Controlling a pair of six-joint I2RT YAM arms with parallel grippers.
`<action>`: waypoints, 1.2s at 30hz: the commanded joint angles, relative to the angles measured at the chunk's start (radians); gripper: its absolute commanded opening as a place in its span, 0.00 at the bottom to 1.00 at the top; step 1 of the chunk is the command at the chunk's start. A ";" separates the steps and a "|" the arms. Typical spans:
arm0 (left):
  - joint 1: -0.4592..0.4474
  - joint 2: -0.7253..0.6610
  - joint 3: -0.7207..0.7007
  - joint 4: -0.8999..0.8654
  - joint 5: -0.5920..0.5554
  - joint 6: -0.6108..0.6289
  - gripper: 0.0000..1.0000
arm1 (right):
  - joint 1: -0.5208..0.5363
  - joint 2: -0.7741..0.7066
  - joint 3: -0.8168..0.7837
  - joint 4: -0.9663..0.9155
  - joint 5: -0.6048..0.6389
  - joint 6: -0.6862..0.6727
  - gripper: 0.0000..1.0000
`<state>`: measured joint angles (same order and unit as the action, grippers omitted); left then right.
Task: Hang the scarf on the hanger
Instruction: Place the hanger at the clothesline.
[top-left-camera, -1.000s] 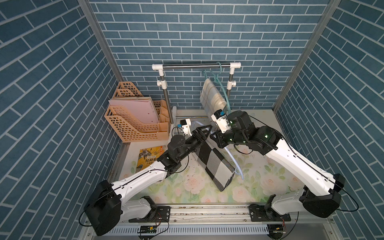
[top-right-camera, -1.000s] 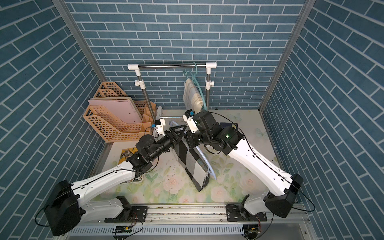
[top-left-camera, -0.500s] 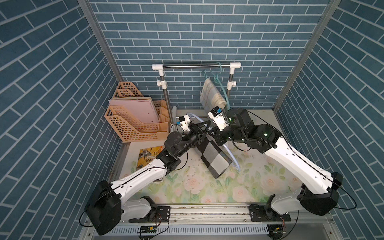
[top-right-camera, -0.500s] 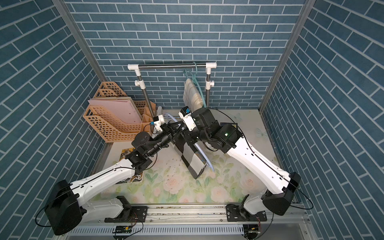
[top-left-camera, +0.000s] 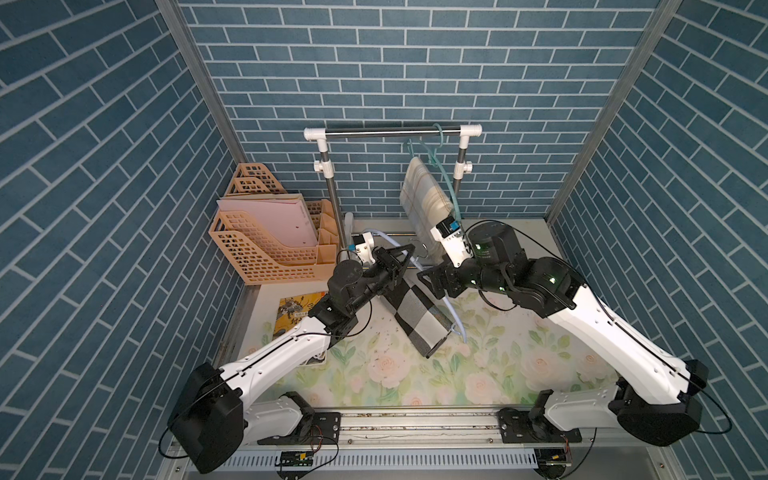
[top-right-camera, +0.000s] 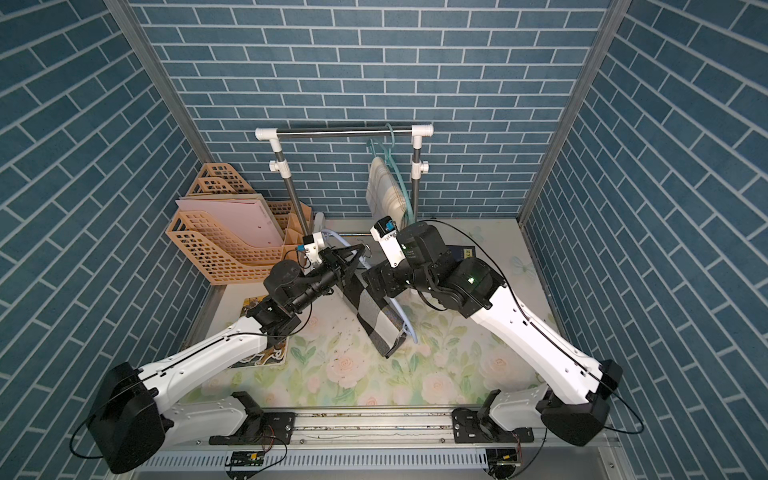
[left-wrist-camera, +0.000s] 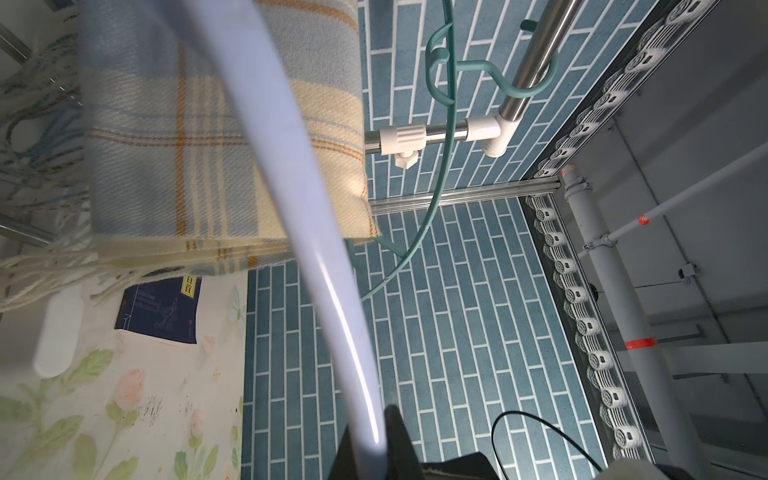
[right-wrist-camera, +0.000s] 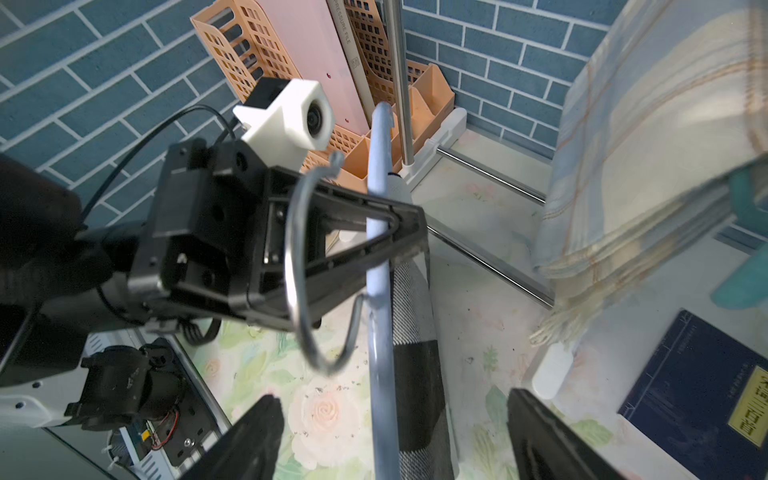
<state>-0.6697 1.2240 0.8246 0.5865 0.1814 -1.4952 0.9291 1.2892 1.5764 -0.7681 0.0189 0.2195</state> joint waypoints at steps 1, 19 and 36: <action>0.024 -0.013 0.059 0.062 0.011 -0.001 0.00 | 0.002 -0.118 -0.111 0.048 0.023 -0.022 0.89; 0.051 -0.007 0.182 -0.075 0.024 0.010 0.00 | 0.063 -0.417 -0.647 0.359 0.070 0.009 0.67; 0.057 -0.026 0.198 -0.105 0.026 0.015 0.00 | 0.064 -0.339 -0.640 0.352 0.034 0.000 0.36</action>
<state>-0.6235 1.2251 0.9657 0.4026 0.2008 -1.4948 0.9886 0.9398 0.9310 -0.4080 0.0566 0.2276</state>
